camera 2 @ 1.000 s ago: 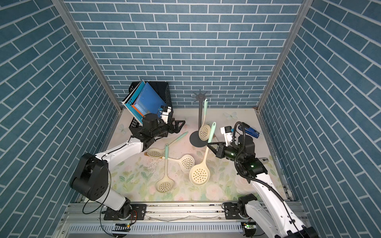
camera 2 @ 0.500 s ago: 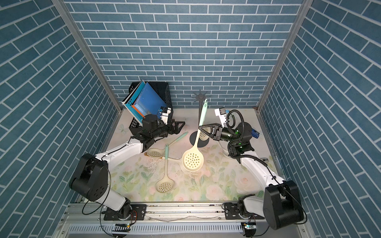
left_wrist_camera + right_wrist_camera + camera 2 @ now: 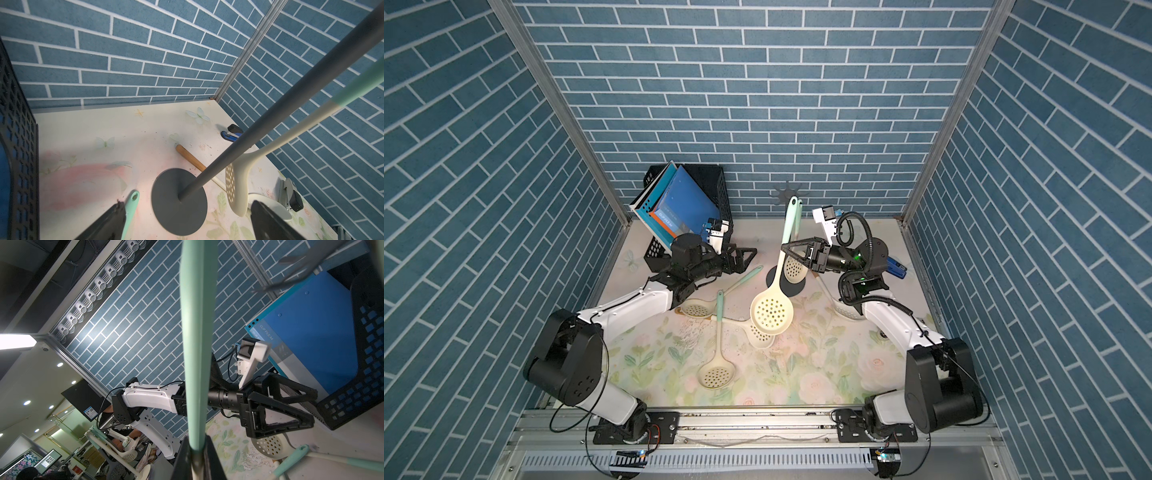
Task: Hang the skimmer on the kitchen utensil rack
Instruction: Hang the skimmer on the rack.
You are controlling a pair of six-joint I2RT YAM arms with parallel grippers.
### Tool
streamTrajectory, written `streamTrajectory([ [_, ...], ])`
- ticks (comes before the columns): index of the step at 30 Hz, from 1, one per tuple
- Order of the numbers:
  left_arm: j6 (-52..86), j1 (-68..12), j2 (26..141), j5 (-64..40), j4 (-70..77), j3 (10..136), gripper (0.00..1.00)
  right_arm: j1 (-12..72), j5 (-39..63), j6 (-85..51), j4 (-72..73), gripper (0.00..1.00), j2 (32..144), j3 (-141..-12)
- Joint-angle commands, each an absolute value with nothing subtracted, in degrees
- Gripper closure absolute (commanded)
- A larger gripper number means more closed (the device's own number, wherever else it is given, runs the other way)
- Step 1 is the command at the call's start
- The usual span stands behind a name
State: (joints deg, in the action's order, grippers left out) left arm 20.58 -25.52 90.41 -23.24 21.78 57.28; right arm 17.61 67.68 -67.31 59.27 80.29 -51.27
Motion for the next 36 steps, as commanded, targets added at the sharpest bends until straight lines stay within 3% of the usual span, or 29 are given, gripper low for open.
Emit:
streamTrajectory([
  [1,20.4,-25.4,89.5,-23.5,22.9,57.0,0.0,17.4,68.5,-71.8,65.9,1.0,81.3,-52.0],
  [11,20.2,-25.4,88.5,-22.8,23.2,55.9,0.0,17.3,67.8,-79.6,77.2,1.0,85.7,-51.1],
  [36,20.6,-25.4,89.4,-22.9,23.7,55.6,0.0,17.7,68.1,-81.0,80.0,1.0,88.1,-48.5],
])
